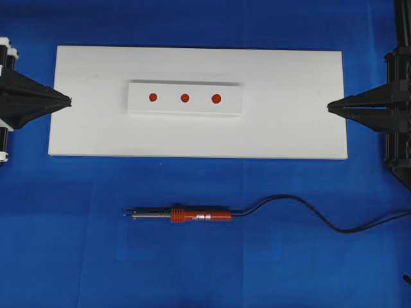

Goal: Touch the tip of the soldering iron to the mark.
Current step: 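Move the right gripper down toward the red-handled soldering iron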

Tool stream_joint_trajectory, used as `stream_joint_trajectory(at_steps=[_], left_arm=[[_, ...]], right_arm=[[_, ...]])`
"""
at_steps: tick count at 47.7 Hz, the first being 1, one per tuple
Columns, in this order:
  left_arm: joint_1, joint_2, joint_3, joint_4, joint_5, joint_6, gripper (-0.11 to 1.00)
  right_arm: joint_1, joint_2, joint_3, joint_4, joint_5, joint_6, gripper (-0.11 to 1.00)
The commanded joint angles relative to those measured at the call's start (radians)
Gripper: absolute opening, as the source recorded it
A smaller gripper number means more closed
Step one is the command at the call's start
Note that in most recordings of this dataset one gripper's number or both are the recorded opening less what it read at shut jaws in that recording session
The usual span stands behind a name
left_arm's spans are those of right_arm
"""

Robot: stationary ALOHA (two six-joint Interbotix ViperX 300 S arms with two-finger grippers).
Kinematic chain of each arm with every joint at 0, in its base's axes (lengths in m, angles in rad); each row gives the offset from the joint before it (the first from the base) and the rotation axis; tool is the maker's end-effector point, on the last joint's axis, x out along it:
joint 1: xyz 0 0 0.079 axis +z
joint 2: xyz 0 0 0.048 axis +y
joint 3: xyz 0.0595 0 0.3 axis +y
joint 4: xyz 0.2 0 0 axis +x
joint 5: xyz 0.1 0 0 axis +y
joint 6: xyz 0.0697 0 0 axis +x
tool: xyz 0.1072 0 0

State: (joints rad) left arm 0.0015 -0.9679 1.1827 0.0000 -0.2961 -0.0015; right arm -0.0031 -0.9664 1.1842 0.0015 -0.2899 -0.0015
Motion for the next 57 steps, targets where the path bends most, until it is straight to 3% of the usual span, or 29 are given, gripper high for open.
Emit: stream_joint_trajectory(at_steps=[1, 7, 20, 33, 39, 50, 57], left_arm=[[-0.005, -0.002, -0.006, 0.002, -0.006, -0.005, 0.0], [-0.005, -0.006, -0.003, 0.002, -0.008, -0.006, 0.0], [-0.005, -0.006, 0.005, 0.002, -0.005, -0.006, 0.0], [0.002, -0.006, 0.018, 0.002, -0.005, -0.005, 0.0], [0.009, -0.006, 0.025, 0.002, -0.005, -0.005, 0.0], [0.017, -0.006, 0.029, 0.002, -0.003, -0.003, 0.0], [0.017, -0.006, 0.031, 0.002, -0.005, -0.003, 0.0]], right_arm=[[0.0, 0.012, -0.025, 0.0, -0.002, 0.003, 0.0], [0.002, 0.015, -0.032, 0.0, 0.038, 0.005, -0.06], [0.008, 0.018, -0.049, 0.003, 0.052, 0.054, -0.06], [0.057, 0.13, -0.107, 0.003, 0.044, 0.091, -0.01], [0.1, 0.222, -0.166, 0.003, 0.044, 0.092, 0.18], [0.158, 0.437, -0.25, 0.06, 0.012, 0.094, 0.83], [0.175, 0.572, -0.304, 0.114, -0.017, 0.094, 0.85]])
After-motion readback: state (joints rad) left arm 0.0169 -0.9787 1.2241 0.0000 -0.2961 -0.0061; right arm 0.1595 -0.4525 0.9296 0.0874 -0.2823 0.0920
